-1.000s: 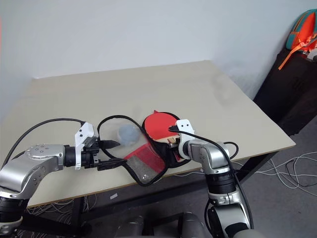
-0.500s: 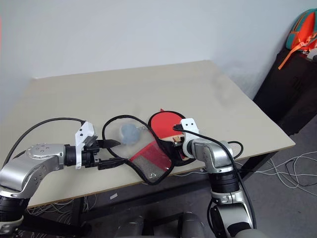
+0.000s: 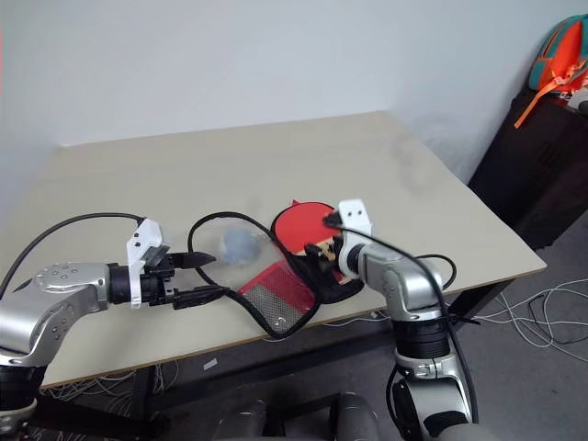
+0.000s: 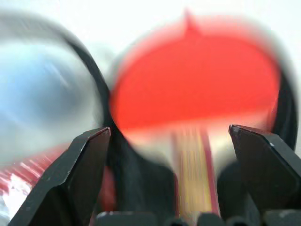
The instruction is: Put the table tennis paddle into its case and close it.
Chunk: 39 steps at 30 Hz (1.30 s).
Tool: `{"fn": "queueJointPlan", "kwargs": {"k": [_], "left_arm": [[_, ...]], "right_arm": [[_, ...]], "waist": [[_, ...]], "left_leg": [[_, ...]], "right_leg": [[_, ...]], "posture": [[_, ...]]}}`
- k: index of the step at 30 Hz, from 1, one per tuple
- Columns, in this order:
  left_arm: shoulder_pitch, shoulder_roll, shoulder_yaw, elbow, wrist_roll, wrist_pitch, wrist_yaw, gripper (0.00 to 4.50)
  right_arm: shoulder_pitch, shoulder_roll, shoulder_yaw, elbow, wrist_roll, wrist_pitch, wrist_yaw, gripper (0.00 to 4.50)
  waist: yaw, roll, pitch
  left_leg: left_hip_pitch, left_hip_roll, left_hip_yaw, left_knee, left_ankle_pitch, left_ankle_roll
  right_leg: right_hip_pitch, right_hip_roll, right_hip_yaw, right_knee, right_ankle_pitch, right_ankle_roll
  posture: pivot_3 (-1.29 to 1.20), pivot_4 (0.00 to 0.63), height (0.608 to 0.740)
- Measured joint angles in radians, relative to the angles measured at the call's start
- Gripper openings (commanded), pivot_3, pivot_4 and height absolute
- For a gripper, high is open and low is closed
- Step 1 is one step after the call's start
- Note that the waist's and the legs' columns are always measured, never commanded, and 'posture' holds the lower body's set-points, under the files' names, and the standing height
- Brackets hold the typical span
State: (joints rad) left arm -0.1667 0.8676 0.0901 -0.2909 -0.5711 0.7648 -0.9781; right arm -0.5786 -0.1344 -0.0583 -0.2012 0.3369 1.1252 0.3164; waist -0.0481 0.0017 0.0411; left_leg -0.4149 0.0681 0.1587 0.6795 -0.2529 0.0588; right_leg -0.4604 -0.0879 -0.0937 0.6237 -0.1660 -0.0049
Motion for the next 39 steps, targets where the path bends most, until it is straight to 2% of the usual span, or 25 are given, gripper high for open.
{"fn": "queueJointPlan", "kwargs": {"k": [4, 8, 11, 17, 20, 21, 28, 33, 35, 37, 39], "left_arm": [[0.063, 0.043, 0.036, 0.01, -0.003, 0.013, -0.029, 3.23], [0.091, 0.061, 0.05, 0.015, -0.001, 0.02, -0.041, 1.85], [0.099, 0.062, 0.046, 0.031, 0.007, 0.02, -0.044, 1.85], [0.113, 0.057, -0.04, 0.034, 0.028, 0.02, -0.048, 1.85], [0.091, 0.041, -0.068, 0.043, 0.034, 0.018, -0.047, 1.27], [0.067, 0.023, -0.084, 0.06, 0.046, 0.016, -0.043, 1.27], [-0.132, -0.171, -0.206, 0.241, 0.149, -0.046, 0.036, 1.27], [-0.283, -0.328, -0.263, 0.341, 0.181, -0.082, 0.054, 1.27], [-0.348, -0.388, -0.267, 0.388, 0.195, -0.1, 0.067, 1.27], [-0.431, -0.486, -0.272, 0.473, 0.217, -0.127, 0.104, 1.27], [-0.486, -0.573, -0.278, 0.549, 0.241, -0.15, 0.145, 1.27]], "right_arm": [[-0.075, -0.015, -0.068, -0.009, 0.047, -0.059, 0.02, 4.5], [-0.075, -0.029, -0.068, 0.023, 0.05, -0.078, 0.025, 4.5], [-0.074, -0.03, -0.064, 0.036, 0.052, -0.091, 0.024, 4.5], [-0.07, -0.025, -0.052, 0.046, 0.05, -0.124, -0.006, 4.5], [-0.065, -0.026, -0.043, 0.046, 0.049, -0.133, -0.017, 4.5], [-0.064, -0.027, -0.042, 0.047, 0.048, -0.137, -0.02, 4.5], [-0.044, -0.044, -0.036, 0.051, 0.043, -0.166, -0.036, 4.5], [-0.043, -0.001, -0.071, 0.055, 0.066, -0.22, -0.054, 4.5], [-0.07, 0.042, -0.171, 0.058, 0.151, -0.227, -0.074, 4.5], [-0.16, 0.069, -0.303, 0.059, 0.272, -0.236, -0.105, 4.5], [-0.232, 0.066, -0.361, 0.048, 0.329, -0.259, -0.13, 4.5]], "waist": [[-0.003, 0.0, 0.0], [0.001, 0.0, 0.0], [0.001, 0.0, 0.0], [0.001, 0.0, 0.0], [0.002, 0.0, 0.0], [0.002, 0.0, 0.0], [0.002, -0.001, 0.0], [0.002, -0.001, 0.0], [0.004, 0.0, 0.0], [0.005, 0.0, 0.0], [0.003, -0.001, -0.001]], "left_leg": [[0.001, 0.0, 0.0, -0.002, 0.0, -0.001], [0.001, 0.0, 0.0, -0.002, 0.0, -0.002], [0.001, 0.0, 0.0, -0.002, 0.001, -0.002], [0.001, 0.001, 0.0, -0.003, 0.001, -0.003], [0.001, 0.001, 0.0, -0.003, 0.001, -0.003], [0.001, 0.0, 0.0, -0.003, 0.001, -0.003], [0.001, 0.0, 0.001, -0.002, 0.002, -0.003], [0.001, -0.001, 0.001, -0.001, 0.002, -0.003], [0.0, -0.001, 0.0, 0.0, 0.002, -0.002], [-0.001, -0.002, 0.0, 0.001, 0.003, -0.001], [0.0, -0.003, -0.002, 0.002, 0.002, 0.0]], "right_leg": [[0.0, 0.0, 0.0, -0.001, 0.0, 0.0], [0.0, 0.0, 0.0, 0.0, -0.001, -0.001], [-0.001, 0.0, 0.0, 0.0, -0.001, -0.001], [-0.001, 0.0, 0.0, 0.0, 0.0, -0.001], [0.0, 0.0, 0.0, 0.0, 0.0, -0.001], [0.0, 0.0, -0.001, 0.0, 0.0, -0.001], [0.001, 0.001, -0.001, 0.0, 0.0, -0.001], [0.002, 0.001, -0.001, 0.0, 0.0, -0.001], [0.002, 0.001, -0.001, 0.0, 0.0, -0.001], [0.003, 0.001, -0.002, 0.0, 0.0, -0.002], [0.005, 0.001, -0.002, -0.001, 0.0, -0.001]], "posture": [[0.0, 0.0, 0.724], [0.0, 0.0, 0.724], [0.0, 0.0, 0.724], [0.0, 0.0, 0.724], [0.0, 0.0, 0.724], [0.0, 0.0, 0.724], [0.0, 0.0, 0.724], [0.0, 0.0, 0.724], [0.0, 0.0, 0.724], [0.0, 0.0, 0.724], [0.0, 0.0, 0.724]]}}
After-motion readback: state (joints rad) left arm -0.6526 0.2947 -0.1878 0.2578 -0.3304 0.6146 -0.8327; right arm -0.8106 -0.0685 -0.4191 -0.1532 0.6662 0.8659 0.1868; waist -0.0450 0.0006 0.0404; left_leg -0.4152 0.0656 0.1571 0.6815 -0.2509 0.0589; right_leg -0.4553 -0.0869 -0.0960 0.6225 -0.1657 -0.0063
